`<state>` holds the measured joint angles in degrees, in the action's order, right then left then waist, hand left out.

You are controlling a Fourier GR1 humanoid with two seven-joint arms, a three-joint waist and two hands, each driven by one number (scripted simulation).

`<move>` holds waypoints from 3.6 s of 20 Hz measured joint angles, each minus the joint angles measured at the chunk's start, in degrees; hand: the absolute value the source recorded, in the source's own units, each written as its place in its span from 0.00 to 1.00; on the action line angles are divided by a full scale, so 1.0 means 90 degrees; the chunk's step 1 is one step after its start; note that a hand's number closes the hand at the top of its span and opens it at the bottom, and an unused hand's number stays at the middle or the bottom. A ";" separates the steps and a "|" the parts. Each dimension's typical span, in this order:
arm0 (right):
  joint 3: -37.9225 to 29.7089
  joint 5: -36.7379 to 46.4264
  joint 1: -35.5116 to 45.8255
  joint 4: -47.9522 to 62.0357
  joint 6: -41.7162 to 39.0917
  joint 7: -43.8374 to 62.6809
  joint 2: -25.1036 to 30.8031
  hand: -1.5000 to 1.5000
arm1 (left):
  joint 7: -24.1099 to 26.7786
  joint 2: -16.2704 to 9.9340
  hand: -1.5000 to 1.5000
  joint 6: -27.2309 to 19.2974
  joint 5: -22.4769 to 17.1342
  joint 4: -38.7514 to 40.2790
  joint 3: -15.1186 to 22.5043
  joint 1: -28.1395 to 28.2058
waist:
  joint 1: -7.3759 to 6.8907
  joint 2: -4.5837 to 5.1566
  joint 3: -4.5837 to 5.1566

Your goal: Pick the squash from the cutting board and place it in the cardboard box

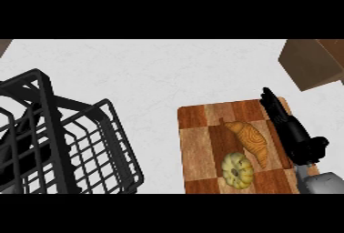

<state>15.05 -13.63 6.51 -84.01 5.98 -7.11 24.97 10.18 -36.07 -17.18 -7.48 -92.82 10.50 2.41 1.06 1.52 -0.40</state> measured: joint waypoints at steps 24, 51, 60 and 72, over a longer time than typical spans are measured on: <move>0.1902 0.3513 0.1975 -0.1454 -0.3036 -0.1008 0.3200 0.00 | -0.1643 -0.0039 0.50 -0.0289 0.0395 0.0703 -0.0271 -0.0472 | -0.0195 -0.0226 -0.0052; 0.3986 0.5845 0.3593 -0.1398 -0.6705 0.2491 0.1001 0.00 | -0.1652 0.0216 0.50 -0.0058 0.0782 0.1078 -0.0537 -0.0699 | -0.0150 -0.0255 -0.0097; 0.3966 0.6060 0.3192 -0.1504 -0.6714 0.2278 0.0952 0.00 | -0.1536 0.0252 0.50 0.0154 0.0685 0.1010 -0.0684 -0.0628 | -0.0122 -0.0240 -0.0083; 0.4088 0.6184 0.2694 -0.1991 -0.7085 0.2555 0.0521 0.00 | -0.1618 0.0266 0.50 0.0176 0.0769 0.1077 -0.0733 -0.0671 | -0.0098 -0.0247 -0.0082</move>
<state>51.84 42.02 30.76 -101.93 -57.78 15.88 29.66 -4.39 -33.67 -15.59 -0.56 -83.13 3.90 -3.62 0.17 -0.70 -1.15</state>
